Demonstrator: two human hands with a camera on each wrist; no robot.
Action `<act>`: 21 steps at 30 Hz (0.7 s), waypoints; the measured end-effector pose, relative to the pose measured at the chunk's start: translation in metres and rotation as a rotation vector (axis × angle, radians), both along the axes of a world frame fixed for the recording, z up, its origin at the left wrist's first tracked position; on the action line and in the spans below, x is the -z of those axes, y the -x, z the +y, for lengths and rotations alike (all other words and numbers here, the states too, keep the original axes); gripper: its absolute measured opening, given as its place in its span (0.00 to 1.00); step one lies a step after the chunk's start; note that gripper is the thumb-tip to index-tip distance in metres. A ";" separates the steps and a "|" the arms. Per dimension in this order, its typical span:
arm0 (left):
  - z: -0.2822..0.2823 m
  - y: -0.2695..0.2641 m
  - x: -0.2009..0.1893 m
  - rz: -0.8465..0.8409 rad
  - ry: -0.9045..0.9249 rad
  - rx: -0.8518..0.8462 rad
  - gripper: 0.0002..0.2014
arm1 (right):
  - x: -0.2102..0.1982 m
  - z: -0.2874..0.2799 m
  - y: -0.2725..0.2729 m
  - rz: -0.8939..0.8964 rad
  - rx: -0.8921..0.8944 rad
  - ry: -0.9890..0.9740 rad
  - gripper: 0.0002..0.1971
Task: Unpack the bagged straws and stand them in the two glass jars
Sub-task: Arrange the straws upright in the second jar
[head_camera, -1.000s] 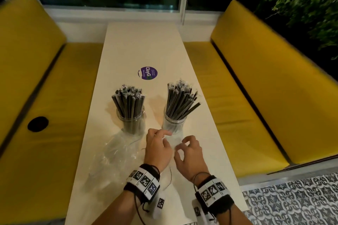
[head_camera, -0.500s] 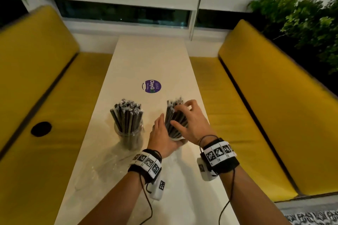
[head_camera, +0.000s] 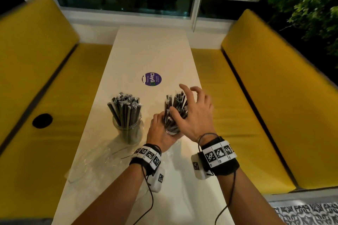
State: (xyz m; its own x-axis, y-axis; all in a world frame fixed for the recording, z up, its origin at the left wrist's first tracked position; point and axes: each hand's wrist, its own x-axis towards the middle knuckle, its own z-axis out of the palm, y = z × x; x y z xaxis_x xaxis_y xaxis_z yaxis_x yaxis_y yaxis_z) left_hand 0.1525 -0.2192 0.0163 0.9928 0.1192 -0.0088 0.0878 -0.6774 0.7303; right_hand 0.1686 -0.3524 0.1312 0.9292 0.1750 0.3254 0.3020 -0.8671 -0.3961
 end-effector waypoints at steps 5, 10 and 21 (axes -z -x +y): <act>-0.001 -0.001 -0.003 0.013 0.061 -0.039 0.44 | -0.001 0.004 -0.024 0.114 -0.236 0.023 0.17; 0.000 -0.003 0.002 0.022 0.092 -0.049 0.41 | -0.011 -0.003 -0.028 -0.099 -0.108 -0.378 0.10; -0.002 -0.007 -0.002 0.081 0.078 -0.044 0.45 | -0.023 0.013 -0.049 0.190 -0.292 0.085 0.31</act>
